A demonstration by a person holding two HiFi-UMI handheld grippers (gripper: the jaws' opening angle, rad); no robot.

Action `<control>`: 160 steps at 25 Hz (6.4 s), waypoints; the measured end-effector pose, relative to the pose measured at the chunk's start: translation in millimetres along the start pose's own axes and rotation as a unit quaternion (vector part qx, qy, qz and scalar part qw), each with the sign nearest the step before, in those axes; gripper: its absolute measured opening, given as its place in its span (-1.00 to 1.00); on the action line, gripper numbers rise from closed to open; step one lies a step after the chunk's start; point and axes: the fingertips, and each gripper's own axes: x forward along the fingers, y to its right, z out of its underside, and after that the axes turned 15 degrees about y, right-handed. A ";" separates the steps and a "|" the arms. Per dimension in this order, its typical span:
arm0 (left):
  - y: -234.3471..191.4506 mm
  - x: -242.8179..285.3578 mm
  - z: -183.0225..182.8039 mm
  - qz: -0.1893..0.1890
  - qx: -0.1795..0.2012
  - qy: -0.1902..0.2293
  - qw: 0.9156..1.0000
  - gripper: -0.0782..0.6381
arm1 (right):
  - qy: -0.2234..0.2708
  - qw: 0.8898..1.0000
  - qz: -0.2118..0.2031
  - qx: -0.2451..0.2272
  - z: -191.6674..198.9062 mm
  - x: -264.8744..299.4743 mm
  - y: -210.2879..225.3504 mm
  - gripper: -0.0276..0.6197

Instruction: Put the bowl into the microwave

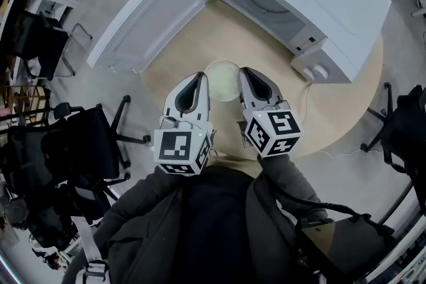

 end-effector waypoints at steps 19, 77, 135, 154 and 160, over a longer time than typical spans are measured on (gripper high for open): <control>-5.3 96.9 14.2 0.211 -0.016 -0.040 0.977 -0.76 | 0.057 0.978 0.201 0.025 -5.9 50.5 53.7 -0.84; -27.4 182.4 52.5 0.244 -0.039 -0.106 0.963 -0.76 | 0.170 0.913 0.370 -0.001 -78.6 128.1 205.7 -0.84; 30.8 59.1 -15.5 0.297 -0.011 0.018 0.955 -0.76 | 0.130 0.971 0.189 -0.069 -33.0 2.3 -18.1 -0.84; 80.1 -51.5 -87.5 0.298 0.022 0.115 0.947 -0.76 | 0.218 0.953 0.162 -0.134 -87.0 -97.9 -101.8 -0.90; 80.5 -54.8 -91.6 0.301 0.037 0.133 0.944 -0.76 | 0.232 0.949 0.162 -0.138 -96.5 -100.1 -102.8 -0.90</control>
